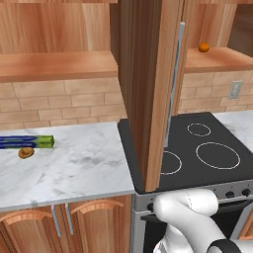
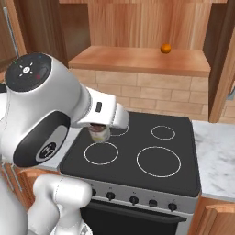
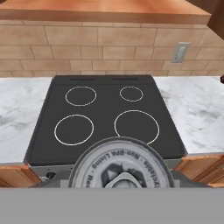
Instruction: Pick the bar and canned food from the counter and place them in the cabinets closest to them.
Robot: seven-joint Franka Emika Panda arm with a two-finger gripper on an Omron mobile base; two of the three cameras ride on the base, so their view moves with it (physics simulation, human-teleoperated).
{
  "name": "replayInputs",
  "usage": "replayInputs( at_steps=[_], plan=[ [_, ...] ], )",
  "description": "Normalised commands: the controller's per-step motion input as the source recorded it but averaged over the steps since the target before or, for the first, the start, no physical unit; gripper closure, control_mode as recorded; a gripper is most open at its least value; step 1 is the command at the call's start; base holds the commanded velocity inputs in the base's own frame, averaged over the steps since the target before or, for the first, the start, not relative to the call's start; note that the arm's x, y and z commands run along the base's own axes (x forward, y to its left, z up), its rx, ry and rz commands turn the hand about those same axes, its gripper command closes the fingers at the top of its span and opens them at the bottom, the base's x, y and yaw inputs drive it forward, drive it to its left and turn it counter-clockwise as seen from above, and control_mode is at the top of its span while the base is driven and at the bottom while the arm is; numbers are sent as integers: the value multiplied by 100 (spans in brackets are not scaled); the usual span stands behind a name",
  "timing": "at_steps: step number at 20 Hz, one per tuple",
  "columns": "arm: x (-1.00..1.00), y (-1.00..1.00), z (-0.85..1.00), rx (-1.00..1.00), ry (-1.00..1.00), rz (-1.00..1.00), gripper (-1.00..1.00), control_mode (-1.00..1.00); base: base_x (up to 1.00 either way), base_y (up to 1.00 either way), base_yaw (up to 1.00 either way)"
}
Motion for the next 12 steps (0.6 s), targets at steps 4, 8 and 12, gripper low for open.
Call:
replayInputs(
  at_steps=[4,8,12],
  plan=[
    [18,-6,15,0,-11,0,100,-100,0,0,0],
    [25,0,11,0,-11,0,100,-100,0,0,0],
    [24,0,13,0,-7,0,100,-100,0,0,0]
  ],
)
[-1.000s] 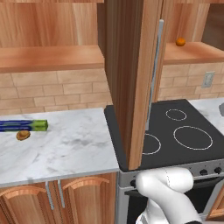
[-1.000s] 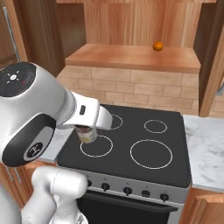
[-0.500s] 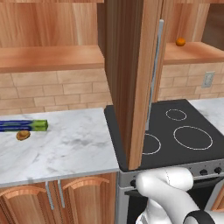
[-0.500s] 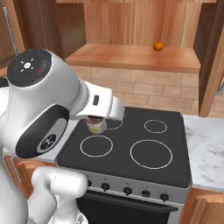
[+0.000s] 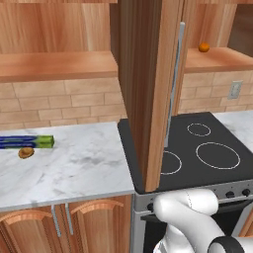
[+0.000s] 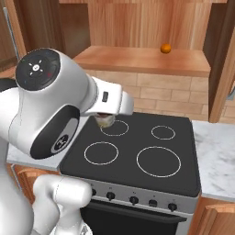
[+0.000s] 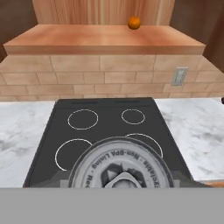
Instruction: Pick the bar and canned food from the counter and place them in the cabinets closest to them.
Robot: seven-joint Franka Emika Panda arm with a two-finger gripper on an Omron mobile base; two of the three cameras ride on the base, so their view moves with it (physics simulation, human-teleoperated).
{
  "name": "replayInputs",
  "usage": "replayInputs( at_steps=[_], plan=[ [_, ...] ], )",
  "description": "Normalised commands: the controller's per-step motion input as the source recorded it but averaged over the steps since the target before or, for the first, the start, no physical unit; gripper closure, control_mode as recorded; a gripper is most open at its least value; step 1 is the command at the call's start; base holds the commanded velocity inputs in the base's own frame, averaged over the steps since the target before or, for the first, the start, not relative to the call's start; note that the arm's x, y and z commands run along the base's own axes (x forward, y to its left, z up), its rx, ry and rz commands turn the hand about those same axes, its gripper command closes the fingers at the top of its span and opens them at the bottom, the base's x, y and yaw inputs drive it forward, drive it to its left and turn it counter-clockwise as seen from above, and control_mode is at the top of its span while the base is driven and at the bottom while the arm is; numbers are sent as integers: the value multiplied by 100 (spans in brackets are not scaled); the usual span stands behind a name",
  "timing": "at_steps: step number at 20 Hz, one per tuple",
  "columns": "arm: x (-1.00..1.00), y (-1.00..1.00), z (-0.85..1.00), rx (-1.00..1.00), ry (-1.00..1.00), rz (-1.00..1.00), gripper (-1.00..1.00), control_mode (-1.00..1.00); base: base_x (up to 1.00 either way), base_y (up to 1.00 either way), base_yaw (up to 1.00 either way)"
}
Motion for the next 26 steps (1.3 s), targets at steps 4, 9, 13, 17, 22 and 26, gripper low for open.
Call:
replayInputs(
  at_steps=[4,9,13,17,22,26],
  plan=[
    [27,0,14,0,-6,-1,100,-100,0,0,0],
    [28,0,20,0,-1,-2,100,-100,0,0,0],
    [29,1,25,0,0,-3,100,-100,0,0,0],
    [34,5,22,0,0,-4,100,-100,0,0,0],
    [29,4,23,0,-2,-4,100,-100,0,0,0],
    [13,3,12,0,-4,-1,100,-100,0,0,0]
  ],
)
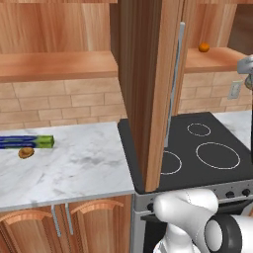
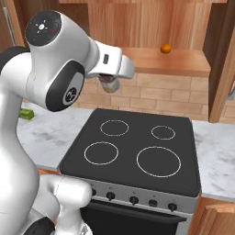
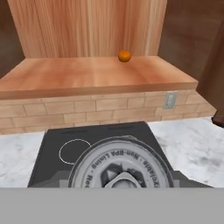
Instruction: Pick the bar and canned food from the counter and place them in the cabinets closest to them.
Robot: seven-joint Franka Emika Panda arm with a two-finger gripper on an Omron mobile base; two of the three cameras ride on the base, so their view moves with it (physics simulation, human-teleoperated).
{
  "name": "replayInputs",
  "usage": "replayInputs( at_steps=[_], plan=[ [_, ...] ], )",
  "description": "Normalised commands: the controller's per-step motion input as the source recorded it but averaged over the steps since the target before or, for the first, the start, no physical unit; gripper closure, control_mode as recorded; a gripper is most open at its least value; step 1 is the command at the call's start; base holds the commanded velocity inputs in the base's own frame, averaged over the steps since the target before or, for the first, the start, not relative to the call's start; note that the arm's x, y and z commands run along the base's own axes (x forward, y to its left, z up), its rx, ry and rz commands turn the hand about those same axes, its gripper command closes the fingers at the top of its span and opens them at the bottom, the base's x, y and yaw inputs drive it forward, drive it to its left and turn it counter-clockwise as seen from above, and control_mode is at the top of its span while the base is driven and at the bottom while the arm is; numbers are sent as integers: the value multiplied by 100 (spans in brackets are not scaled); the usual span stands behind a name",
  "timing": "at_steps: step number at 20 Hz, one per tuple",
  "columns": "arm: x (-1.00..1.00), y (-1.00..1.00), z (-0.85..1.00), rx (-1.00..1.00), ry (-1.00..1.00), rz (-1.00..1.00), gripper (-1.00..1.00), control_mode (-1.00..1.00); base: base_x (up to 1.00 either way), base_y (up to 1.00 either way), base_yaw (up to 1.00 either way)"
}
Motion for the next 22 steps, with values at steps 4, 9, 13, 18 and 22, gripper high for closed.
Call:
replayInputs(
  at_steps=[4,9,13,18,22],
  plan=[
    [0,0,0,0,-1,0,100,-100,0,0,0],
    [1,0,5,2,-4,0,100,-100,0,0,0],
    [25,0,7,2,-3,0,100,-100,0,0,0],
    [35,0,5,1,0,0,100,-100,0,0,0],
    [36,0,9,2,0,0,100,-100,0,0,0]
  ],
)
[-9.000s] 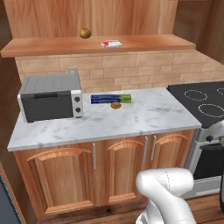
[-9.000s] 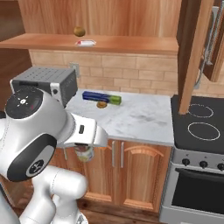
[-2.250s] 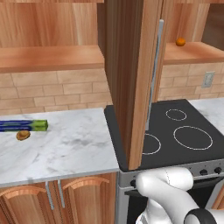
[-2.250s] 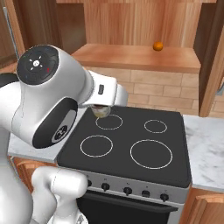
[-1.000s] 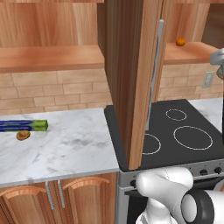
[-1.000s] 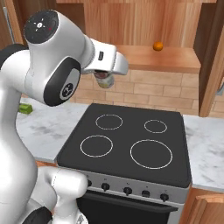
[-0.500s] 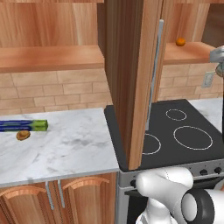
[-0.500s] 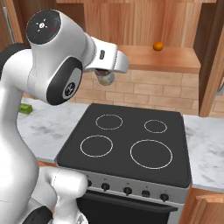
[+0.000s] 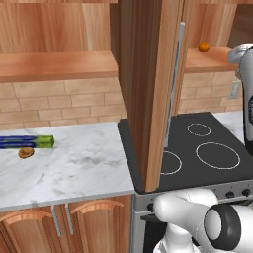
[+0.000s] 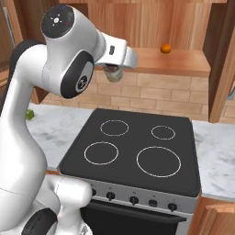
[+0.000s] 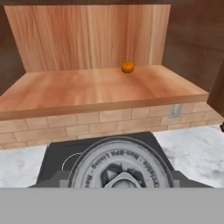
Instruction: Pick the bar and canned food from the counter and place them in the cabinets closest to them.
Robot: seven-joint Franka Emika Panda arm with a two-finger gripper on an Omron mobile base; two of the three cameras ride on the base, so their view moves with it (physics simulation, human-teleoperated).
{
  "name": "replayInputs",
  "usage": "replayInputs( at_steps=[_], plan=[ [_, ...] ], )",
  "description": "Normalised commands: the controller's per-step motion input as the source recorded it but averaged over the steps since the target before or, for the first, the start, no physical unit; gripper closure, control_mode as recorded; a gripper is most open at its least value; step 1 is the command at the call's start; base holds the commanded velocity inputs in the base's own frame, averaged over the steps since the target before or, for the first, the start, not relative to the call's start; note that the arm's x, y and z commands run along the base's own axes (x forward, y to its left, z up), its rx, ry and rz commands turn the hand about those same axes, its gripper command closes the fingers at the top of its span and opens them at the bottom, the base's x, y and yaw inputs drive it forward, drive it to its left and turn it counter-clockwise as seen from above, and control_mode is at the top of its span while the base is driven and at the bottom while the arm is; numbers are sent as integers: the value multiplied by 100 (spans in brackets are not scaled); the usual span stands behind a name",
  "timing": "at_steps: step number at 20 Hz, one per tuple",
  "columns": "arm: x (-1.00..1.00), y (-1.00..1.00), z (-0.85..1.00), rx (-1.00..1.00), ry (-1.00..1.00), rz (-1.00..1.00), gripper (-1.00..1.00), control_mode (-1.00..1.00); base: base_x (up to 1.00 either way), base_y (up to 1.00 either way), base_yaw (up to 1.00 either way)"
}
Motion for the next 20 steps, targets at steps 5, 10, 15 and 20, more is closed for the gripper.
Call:
replayInputs(
  at_steps=[5,10,15,20],
  plan=[
    [27,0,9,2,0,0,100,-100,0,0,0],
    [34,0,1,1,0,0,100,-100,0,0,0],
    [38,0,0,1,0,0,100,-100,0,0,0],
    [42,0,0,1,0,0,100,-100,0,0,0]
  ],
)
